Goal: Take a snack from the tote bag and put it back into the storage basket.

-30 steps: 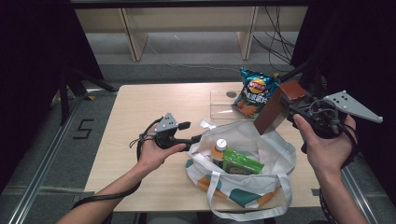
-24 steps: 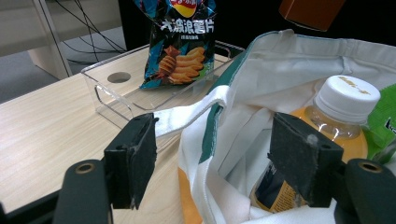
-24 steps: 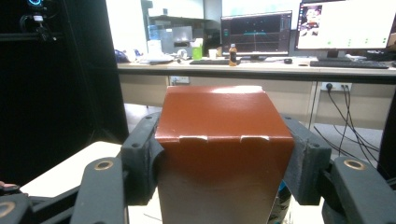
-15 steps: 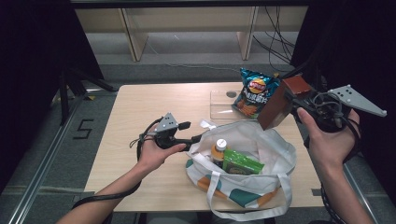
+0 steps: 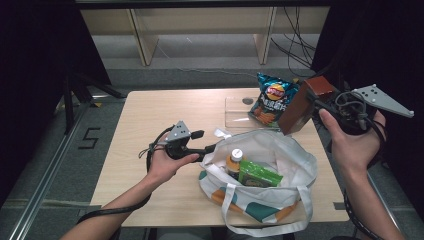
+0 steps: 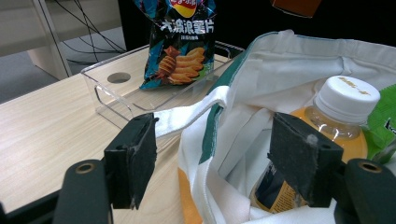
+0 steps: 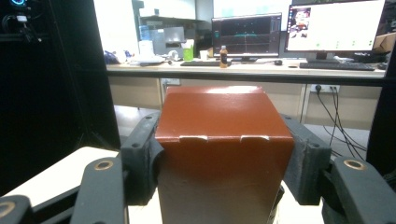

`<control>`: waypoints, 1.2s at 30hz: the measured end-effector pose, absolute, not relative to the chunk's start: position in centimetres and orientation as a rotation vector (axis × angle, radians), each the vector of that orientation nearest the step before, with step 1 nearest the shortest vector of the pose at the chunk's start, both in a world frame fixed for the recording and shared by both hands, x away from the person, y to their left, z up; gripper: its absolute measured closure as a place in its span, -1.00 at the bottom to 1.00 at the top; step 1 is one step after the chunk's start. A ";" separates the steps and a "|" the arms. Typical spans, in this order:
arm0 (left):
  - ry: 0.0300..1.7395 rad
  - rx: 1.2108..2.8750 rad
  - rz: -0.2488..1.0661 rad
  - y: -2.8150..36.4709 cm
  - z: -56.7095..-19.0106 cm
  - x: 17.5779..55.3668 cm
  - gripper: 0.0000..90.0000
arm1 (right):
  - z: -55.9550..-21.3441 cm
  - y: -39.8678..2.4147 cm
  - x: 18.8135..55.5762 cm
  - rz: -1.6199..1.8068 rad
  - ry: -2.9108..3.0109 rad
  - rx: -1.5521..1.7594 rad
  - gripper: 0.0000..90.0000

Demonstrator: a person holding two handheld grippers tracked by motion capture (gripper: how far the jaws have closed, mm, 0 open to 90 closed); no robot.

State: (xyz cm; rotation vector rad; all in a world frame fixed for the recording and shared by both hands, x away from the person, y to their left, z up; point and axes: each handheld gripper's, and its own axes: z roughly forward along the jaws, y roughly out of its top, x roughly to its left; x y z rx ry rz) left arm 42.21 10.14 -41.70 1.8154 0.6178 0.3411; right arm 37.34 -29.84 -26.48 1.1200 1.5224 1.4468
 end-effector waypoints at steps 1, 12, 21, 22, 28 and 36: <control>0.617 1.814 0.339 10.1 -41.7 42.2 -0.30 | -26.4 -29.8 37.4 1.446 1.516 1.125 -0.12; 0.623 1.816 0.347 10.2 -41.6 42.2 -0.30 | -26.2 -30.1 38.5 1.433 1.510 1.132 -0.12; 0.623 1.817 0.347 10.2 -41.6 42.2 -0.30 | -26.4 -30.2 39.5 1.429 1.504 1.163 -0.12; 0.622 1.817 0.348 10.2 -41.6 42.2 -0.30 | -26.4 -30.2 39.6 1.431 1.503 1.167 -0.12; 0.622 1.817 0.350 10.3 -41.6 42.2 -0.30 | -26.6 -30.4 40.3 1.419 1.500 1.161 -0.12; 0.621 1.817 0.351 10.3 -41.6 42.2 -0.30 | -27.1 -30.4 41.1 1.406 1.503 1.199 -0.12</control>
